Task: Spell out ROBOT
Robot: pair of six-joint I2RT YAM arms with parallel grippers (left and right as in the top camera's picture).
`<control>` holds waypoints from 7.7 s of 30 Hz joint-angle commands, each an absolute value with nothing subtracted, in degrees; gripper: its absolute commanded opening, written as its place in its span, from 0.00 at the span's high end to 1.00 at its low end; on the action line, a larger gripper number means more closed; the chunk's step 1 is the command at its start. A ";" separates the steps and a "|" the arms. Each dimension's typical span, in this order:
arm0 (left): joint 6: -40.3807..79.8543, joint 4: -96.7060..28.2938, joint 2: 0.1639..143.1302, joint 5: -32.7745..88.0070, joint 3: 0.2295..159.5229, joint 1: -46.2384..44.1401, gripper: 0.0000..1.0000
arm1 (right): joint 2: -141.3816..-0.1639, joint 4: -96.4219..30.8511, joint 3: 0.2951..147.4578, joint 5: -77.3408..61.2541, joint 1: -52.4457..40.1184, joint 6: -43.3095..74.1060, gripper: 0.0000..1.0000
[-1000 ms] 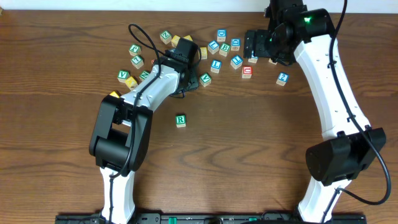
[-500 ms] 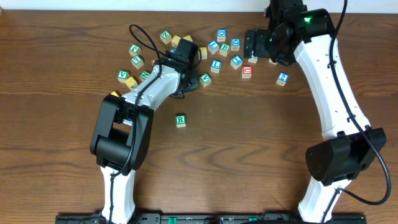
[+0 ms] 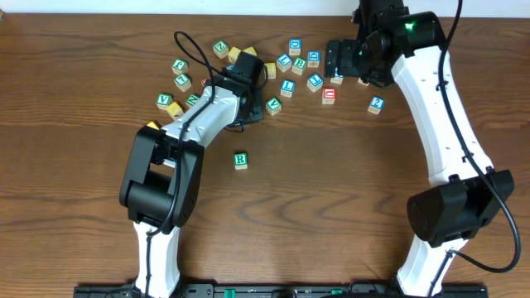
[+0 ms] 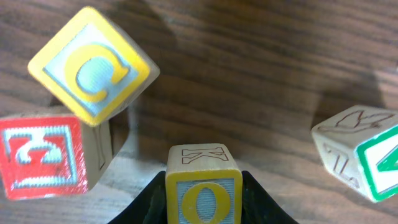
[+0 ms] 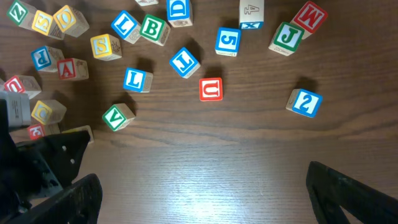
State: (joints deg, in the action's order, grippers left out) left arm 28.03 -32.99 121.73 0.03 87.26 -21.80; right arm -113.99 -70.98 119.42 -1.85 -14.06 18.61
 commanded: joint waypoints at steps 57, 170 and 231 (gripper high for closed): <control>28.56 -31.68 117.14 2.33 80.58 -34.87 0.72 | -114.50 -71.16 119.02 -1.45 -14.35 17.98 0.01; 27.66 -39.38 107.48 3.18 67.92 -28.69 0.38 | -109.40 -77.41 119.02 -2.07 -6.11 17.08 0.01; 22.63 -40.60 108.97 7.05 71.77 -27.90 0.70 | -109.40 -77.41 119.02 -2.09 -6.11 17.10 0.01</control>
State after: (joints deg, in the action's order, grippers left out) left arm 24.53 -40.38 108.36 6.28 69.14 -28.14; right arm -110.63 -77.30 119.35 -1.91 -6.22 17.72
